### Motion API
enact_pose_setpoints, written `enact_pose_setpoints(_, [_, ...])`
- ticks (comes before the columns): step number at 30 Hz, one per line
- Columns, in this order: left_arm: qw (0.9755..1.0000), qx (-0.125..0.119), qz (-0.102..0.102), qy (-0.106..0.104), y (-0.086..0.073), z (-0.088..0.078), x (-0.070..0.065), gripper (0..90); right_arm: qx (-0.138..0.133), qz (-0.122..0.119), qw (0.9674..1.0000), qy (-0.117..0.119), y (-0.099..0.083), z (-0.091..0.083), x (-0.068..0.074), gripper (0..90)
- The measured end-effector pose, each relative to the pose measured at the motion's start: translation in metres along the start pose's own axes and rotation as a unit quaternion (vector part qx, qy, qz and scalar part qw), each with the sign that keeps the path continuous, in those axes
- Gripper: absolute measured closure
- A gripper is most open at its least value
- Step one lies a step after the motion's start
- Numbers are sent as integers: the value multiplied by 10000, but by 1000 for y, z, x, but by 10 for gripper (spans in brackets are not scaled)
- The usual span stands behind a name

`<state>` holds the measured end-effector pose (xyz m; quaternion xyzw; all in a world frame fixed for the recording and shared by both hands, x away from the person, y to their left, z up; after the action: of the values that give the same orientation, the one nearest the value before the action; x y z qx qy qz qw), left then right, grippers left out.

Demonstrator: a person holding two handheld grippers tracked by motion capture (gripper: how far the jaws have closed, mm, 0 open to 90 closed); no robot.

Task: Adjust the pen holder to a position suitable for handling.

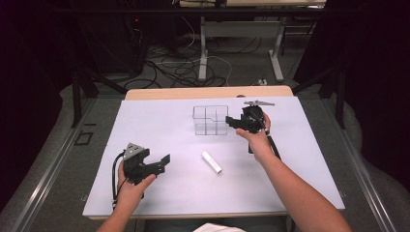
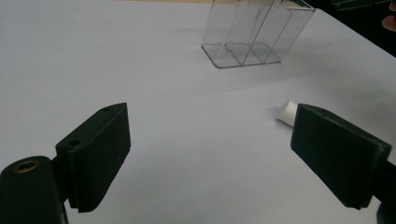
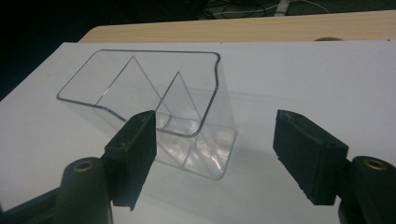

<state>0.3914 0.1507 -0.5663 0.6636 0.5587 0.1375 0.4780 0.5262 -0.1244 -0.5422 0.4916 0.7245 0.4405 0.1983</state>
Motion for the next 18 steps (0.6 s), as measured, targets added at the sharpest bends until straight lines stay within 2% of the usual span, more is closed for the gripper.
enact_pose_setpoints(5, [10000,-3,8,-8,0,1,-1,123,5,-239,9995,188,-1,-10,19,206])
enact_pose_setpoints(7, [10000,4,11,-11,-1,1,-1,123,85,-361,9991,222,-3,-14,26,157])
enact_pose_setpoints(11, [10000,16,4,-7,-1,1,0,123,272,-485,9976,411,-9,-19,42,143])
enact_pose_setpoints(18, [10000,16,-30,5,-1,1,0,123,461,-771,9952,380,-18,-23,56,113])
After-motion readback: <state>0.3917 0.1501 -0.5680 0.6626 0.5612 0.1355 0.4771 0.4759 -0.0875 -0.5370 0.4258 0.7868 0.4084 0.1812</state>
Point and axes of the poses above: each handheld gripper's, and its own axes: z roughly forward along the jaws, y roughly out of its top, x roughly to its left, the point moved 10 cm from there along z, roughly forward along the jaws, and after that the axes turned 9 degrees about -z, right-handed, at the moved point
